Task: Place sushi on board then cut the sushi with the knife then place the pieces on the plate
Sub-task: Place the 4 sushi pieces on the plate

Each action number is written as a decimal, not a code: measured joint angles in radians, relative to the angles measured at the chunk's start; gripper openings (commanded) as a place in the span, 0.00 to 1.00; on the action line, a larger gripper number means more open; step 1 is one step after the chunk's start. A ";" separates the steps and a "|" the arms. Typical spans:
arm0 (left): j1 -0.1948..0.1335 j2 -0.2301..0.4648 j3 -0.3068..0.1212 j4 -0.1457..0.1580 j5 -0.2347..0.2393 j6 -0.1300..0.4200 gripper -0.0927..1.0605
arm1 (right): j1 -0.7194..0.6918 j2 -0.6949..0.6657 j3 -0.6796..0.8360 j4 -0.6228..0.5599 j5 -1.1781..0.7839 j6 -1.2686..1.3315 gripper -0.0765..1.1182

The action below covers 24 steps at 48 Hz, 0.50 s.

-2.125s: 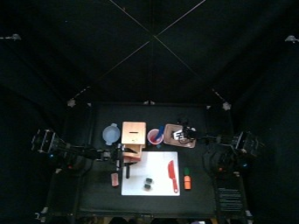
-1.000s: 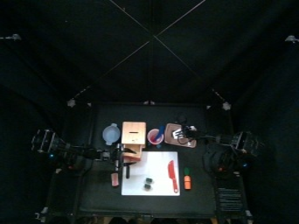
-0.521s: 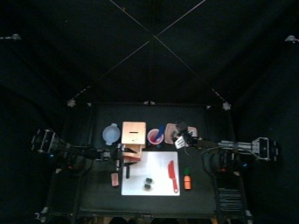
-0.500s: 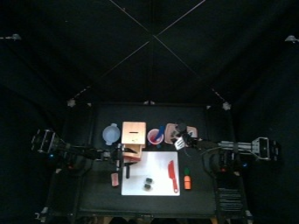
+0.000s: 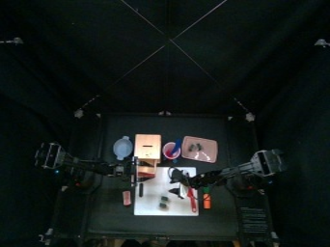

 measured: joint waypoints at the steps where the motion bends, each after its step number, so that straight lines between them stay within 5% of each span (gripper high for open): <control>1: 0.000 -0.002 -0.002 0.002 0.000 0.000 0.87 | 0.006 0.014 -0.008 -0.002 0.000 0.000 0.79; 24: 0.000 0.000 0.000 0.000 0.000 -0.002 0.87 | 0.067 0.092 -0.087 0.034 -0.002 0.000 0.79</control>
